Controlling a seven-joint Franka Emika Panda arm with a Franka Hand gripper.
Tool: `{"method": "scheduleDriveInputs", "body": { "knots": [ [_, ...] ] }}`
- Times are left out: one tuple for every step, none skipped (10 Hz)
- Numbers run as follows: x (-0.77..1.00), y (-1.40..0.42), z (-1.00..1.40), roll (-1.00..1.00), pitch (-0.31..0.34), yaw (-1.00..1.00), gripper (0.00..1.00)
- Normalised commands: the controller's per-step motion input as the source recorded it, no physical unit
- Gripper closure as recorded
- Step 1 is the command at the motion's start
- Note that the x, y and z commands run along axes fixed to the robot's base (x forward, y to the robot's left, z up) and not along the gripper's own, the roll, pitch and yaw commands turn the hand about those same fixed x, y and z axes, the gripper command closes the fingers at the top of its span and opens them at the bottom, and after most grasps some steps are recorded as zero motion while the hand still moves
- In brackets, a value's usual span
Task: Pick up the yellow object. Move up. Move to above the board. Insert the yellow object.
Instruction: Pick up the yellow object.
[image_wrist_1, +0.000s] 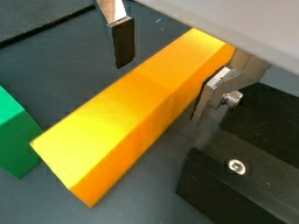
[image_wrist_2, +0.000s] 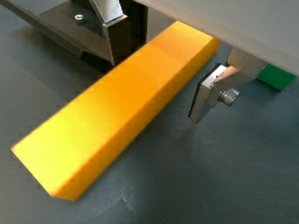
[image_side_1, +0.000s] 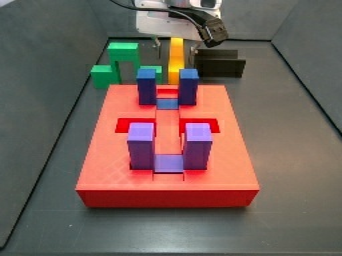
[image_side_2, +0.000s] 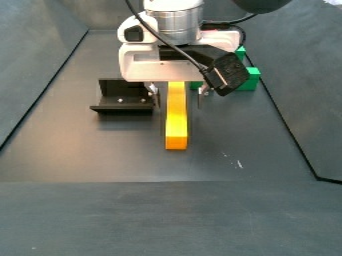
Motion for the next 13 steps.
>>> {"method": "scheduleDriveInputs", "body": {
  "knots": [
    [0.0,0.0,0.0,0.0,-0.004,0.0,0.0],
    [0.0,0.0,0.0,0.0,0.0,0.0,0.0],
    [0.0,0.0,0.0,0.0,0.0,0.0,1.0],
    [0.0,0.0,0.0,0.0,0.0,0.0,1.0],
    [0.0,0.0,0.0,0.0,0.0,0.0,1.0],
    [0.0,0.0,0.0,0.0,0.0,0.0,1.0],
    [0.0,0.0,0.0,0.0,0.0,0.0,1.0],
    [0.0,0.0,0.0,0.0,0.0,0.0,1.0],
    [0.0,0.0,0.0,0.0,0.0,0.0,1.0],
    [0.0,0.0,0.0,0.0,0.0,0.0,1.0],
    [0.0,0.0,0.0,0.0,0.0,0.0,1.0],
    [0.0,0.0,0.0,0.0,0.0,0.0,1.0],
    [0.0,0.0,0.0,0.0,0.0,0.0,1.0]
  ]
}}
